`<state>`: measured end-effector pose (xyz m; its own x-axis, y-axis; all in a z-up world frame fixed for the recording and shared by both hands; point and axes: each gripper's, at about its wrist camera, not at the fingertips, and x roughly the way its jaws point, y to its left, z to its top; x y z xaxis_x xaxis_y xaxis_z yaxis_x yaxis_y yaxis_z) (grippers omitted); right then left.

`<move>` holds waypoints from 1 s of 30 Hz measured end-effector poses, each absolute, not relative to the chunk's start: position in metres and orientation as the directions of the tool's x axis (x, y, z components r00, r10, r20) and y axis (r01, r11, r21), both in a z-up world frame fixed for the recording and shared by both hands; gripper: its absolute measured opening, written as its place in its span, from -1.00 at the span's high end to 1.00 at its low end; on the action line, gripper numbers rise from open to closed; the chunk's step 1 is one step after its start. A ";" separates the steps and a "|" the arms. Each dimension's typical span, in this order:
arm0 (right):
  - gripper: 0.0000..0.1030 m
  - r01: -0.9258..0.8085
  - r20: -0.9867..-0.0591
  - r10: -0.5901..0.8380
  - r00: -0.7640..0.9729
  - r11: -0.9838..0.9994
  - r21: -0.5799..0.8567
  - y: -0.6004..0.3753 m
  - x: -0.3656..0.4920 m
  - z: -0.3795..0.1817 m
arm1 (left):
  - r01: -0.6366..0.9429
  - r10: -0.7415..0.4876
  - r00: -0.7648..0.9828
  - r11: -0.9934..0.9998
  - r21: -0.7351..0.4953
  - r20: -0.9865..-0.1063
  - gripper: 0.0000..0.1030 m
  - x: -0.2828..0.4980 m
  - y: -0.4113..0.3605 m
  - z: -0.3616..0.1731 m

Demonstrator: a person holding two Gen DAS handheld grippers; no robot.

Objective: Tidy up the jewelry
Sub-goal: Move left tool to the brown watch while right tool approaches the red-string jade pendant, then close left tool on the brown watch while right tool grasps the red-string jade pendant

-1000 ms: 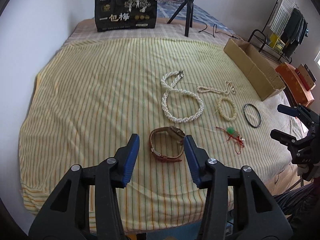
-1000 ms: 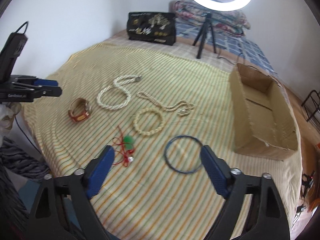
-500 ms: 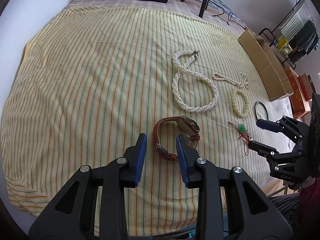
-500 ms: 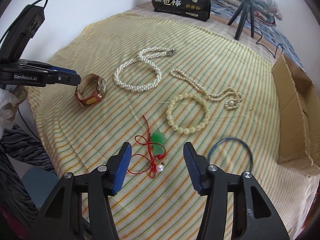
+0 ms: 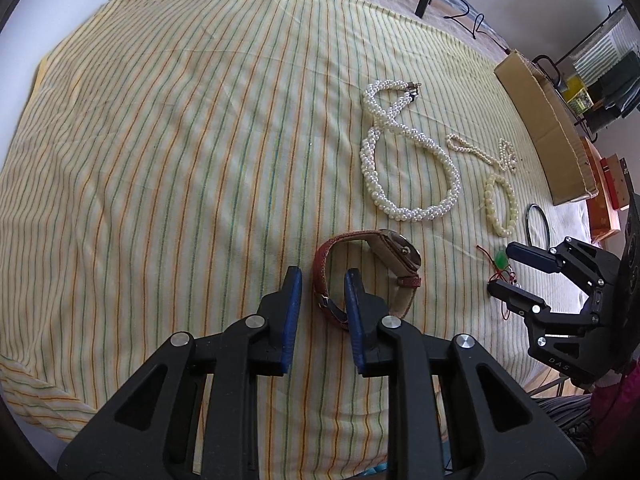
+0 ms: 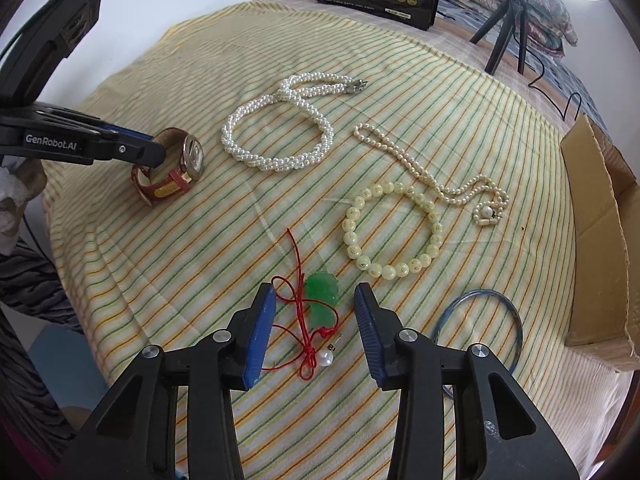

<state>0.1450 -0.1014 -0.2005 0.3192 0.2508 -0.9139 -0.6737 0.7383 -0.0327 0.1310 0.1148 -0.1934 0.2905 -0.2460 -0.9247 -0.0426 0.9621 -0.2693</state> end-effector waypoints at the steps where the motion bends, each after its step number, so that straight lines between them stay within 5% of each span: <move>1: 0.27 -0.674 -0.914 0.250 0.320 0.738 -0.034 -0.101 0.145 -0.201 | -0.043 -0.247 0.288 0.962 -0.271 -0.925 0.59 0.132 0.115 -0.194; 10: 0.69 -0.685 -0.916 0.242 0.319 0.727 -0.047 -0.096 0.146 -0.202 | -0.051 -0.247 0.286 0.961 -0.273 -0.926 0.78 0.138 0.113 -0.200; 30: 0.71 -0.650 -0.878 0.325 0.350 0.760 0.022 -0.107 0.144 -0.176 | -0.060 -0.243 0.367 0.957 -0.284 -0.898 0.92 0.134 0.119 -0.179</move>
